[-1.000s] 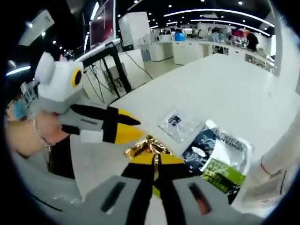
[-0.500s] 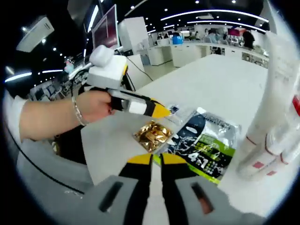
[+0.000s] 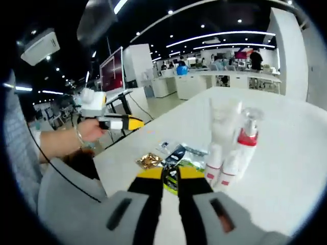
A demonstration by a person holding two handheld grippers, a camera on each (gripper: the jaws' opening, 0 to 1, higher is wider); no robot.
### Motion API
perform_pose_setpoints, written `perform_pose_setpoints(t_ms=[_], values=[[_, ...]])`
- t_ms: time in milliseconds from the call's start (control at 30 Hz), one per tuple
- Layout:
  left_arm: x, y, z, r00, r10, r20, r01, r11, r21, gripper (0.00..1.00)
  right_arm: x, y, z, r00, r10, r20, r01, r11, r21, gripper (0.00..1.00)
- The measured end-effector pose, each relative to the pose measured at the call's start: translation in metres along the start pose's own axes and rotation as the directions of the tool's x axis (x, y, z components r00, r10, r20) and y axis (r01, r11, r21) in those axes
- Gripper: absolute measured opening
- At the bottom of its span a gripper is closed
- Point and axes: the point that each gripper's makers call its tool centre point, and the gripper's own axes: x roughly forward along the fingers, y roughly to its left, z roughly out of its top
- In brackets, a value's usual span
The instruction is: Arrange the skincare products in the storage area until every visible bottle or jar stands upright without overlapping.
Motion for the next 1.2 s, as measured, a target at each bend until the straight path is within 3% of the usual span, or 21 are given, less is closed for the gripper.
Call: perform_pose_setpoints(t_ms=[133, 200, 233, 267, 300, 333, 400, 433, 467, 500, 533, 600, 633, 667, 700, 767, 833, 867, 933, 1000, 1200], values=[[-0.049, -0.023, 0.034, 0.992, -0.014, 0.124, 0.009, 0.999, 0.039, 0.25, -0.058, -0.045, 0.012, 0.984, -0.171, 0.058, 0.175, 0.981, -0.078, 0.15], [-0.067, -0.035, 0.046, 0.985, -0.021, 0.172, 0.010, 0.998, 0.066, 0.28, -0.092, -0.072, 0.016, 0.951, -0.292, 0.102, 0.301, 0.949, -0.096, 0.19], [-0.073, -0.038, 0.050, 0.982, -0.018, 0.189, 0.004, 0.997, 0.073, 0.30, -0.107, -0.082, 0.019, 0.931, -0.343, 0.129, 0.356, 0.929, -0.098, 0.21], [-0.080, -0.042, 0.052, 0.979, -0.012, 0.204, -0.006, 0.996, 0.087, 0.31, -0.134, -0.099, 0.024, 0.879, -0.434, 0.197, 0.457, 0.885, -0.089, 0.22], [-0.088, -0.048, 0.054, 0.973, -0.008, 0.232, -0.020, 0.993, 0.114, 0.32, -0.141, -0.103, 0.024, 0.861, -0.459, 0.219, 0.486, 0.870, -0.085, 0.24], [-0.096, -0.053, 0.052, 0.967, 0.008, 0.254, -0.046, 0.989, 0.141, 0.33, -0.157, -0.111, 0.024, 0.818, -0.510, 0.267, 0.546, 0.834, -0.078, 0.26], [-0.105, -0.056, 0.045, 0.957, 0.054, 0.285, -0.098, 0.985, 0.141, 0.35, -0.167, -0.113, 0.014, 0.774, -0.553, 0.308, 0.588, 0.808, -0.028, 0.29], [-0.109, -0.058, 0.037, 0.953, 0.094, 0.288, -0.134, 0.983, 0.123, 0.36, -0.165, -0.109, 0.006, 0.771, -0.549, 0.323, 0.579, 0.816, 0.004, 0.31], [-0.111, -0.059, 0.028, 0.951, 0.130, 0.281, -0.162, 0.983, 0.091, 0.38, -0.160, -0.102, -0.002, 0.779, -0.538, 0.321, 0.554, 0.831, 0.049, 0.32], [-0.113, -0.060, 0.021, 0.950, 0.159, 0.269, -0.185, 0.980, 0.075, 0.40, -0.149, -0.090, -0.013, 0.809, -0.505, 0.301, 0.511, 0.857, 0.062, 0.35], [-0.114, -0.065, 0.011, 0.949, 0.185, 0.257, -0.206, 0.977, 0.058, 0.43, -0.142, -0.083, -0.018, 0.825, -0.486, 0.288, 0.494, 0.868, 0.052, 0.37], [-0.111, -0.074, 0.005, 0.946, 0.189, 0.263, -0.211, 0.976, 0.058, 0.46, -0.128, -0.072, -0.026, 0.837, -0.472, 0.277, 0.486, 0.874, 0.017, 0.40], [-0.110, -0.076, 0.004, 0.946, 0.187, 0.266, -0.211, 0.976, 0.063, 0.46, -0.119, -0.063, -0.029, 0.860, -0.434, 0.270, 0.448, 0.894, 0.010, 0.41], [-0.108, -0.080, 0.005, 0.943, 0.184, 0.277, -0.213, 0.974, 0.079, 0.46, -0.108, -0.050, -0.035, 0.899, -0.369, 0.235, 0.389, 0.920, -0.045, 0.41], [-0.108, -0.078, 0.005, 0.940, 0.193, 0.282, -0.225, 0.971, 0.085, 0.46, -0.104, -0.046, -0.038, 0.916, -0.343, 0.206, 0.368, 0.924, -0.099, 0.41], [-0.109, -0.075, 0.005, 0.932, 0.230, 0.280, -0.261, 0.962, 0.078, 0.47, -0.103, -0.047, -0.041, 0.925, -0.331, 0.186, 0.355, 0.927, -0.119, 0.39], [-0.107, -0.079, 0.000, 0.935, 0.213, 0.282, -0.243, 0.967, 0.075, 0.46, -0.098, -0.040, -0.044, 0.943, -0.278, 0.182, 0.297, 0.951, -0.089, 0.39], [-0.103, -0.083, -0.005, 0.943, 0.203, 0.263, -0.244, 0.960, 0.134, 0.46, -0.096, -0.037, -0.051, 0.952, -0.264, 0.152, 0.280, 0.955, -0.095, 0.39], [-0.102, -0.083, -0.011, 0.950, 0.220, 0.223, -0.261, 0.949, 0.178, 0.43, -0.095, -0.038, -0.057, 0.951, -0.277, 0.137, 0.291, 0.952, -0.099, 0.38], [-0.101, -0.084, -0.014, 0.952, 0.214, 0.221, -0.254, 0.952, 0.170, 0.42, -0.096, -0.039, -0.065, 0.952, -0.280, 0.125, 0.290, 0.955, -0.067, 0.38], [-0.101, -0.080, -0.015, 0.945, 0.248, 0.212, -0.287, 0.940, 0.182, 0.43, -0.095, -0.040, -0.065, 0.956, -0.269, 0.118, 0.275, 0.960, -0.044, 0.37]])
